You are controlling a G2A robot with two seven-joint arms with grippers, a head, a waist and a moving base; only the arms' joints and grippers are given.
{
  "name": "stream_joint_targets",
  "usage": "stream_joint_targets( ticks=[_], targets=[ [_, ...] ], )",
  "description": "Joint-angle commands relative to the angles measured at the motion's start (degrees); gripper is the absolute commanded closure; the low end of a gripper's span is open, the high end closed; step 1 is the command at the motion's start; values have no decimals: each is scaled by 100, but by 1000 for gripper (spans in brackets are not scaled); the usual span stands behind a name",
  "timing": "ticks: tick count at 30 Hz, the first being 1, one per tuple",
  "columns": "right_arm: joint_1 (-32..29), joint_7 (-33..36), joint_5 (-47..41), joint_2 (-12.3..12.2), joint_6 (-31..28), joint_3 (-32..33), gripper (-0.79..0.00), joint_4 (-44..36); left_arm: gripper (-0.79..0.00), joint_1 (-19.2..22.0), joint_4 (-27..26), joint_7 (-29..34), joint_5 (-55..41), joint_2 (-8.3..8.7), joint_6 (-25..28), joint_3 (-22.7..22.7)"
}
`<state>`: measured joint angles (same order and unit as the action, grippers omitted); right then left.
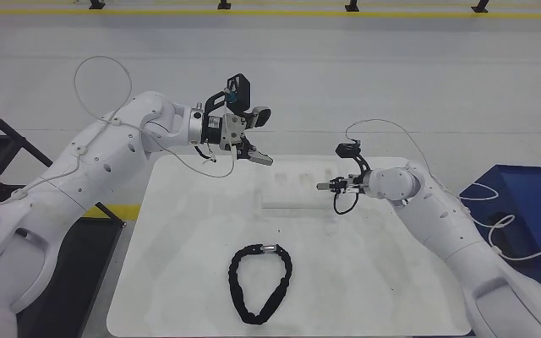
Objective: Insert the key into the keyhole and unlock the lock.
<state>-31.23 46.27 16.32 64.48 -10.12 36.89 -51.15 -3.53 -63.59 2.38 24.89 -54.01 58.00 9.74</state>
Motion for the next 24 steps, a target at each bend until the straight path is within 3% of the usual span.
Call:
stream_joint_targets(
  ticks=[1, 6, 14, 15, 18, 19, 24],
  targets=[
    [-19, 133, 145, 10, 274, -26, -785, -153, -785, 0, 0, 0, 0, 0, 0, 0],
    [-15, 383, 433, 58, 826, -96, -785, -373, -785, 0, 0, 0, 0, 0, 0, 0],
    [30, 656, 476, 186, 1206, -146, -785, -348, -785, 0, 0, 0, 0, 0, 0, 0],
    [41, 666, 497, 206, 1241, -162, -742, -327, -785, 0, 0, 0, 0, 0, 0, 0],
    [72, 680, 562, 272, 1340, -212, -431, -228, -785, 0, 0, 0, 0, 0, 0, 0],
    [84, 685, 594, 294, 1374, -232, -366, -194, -785, 0, 0, 0, 0, 0, 0, 0],
    [141, 717, 821, 403, 1681, -342, -283, -50, -785, 0, 0, 0, 0, 0, 0, 0]
  ],
)
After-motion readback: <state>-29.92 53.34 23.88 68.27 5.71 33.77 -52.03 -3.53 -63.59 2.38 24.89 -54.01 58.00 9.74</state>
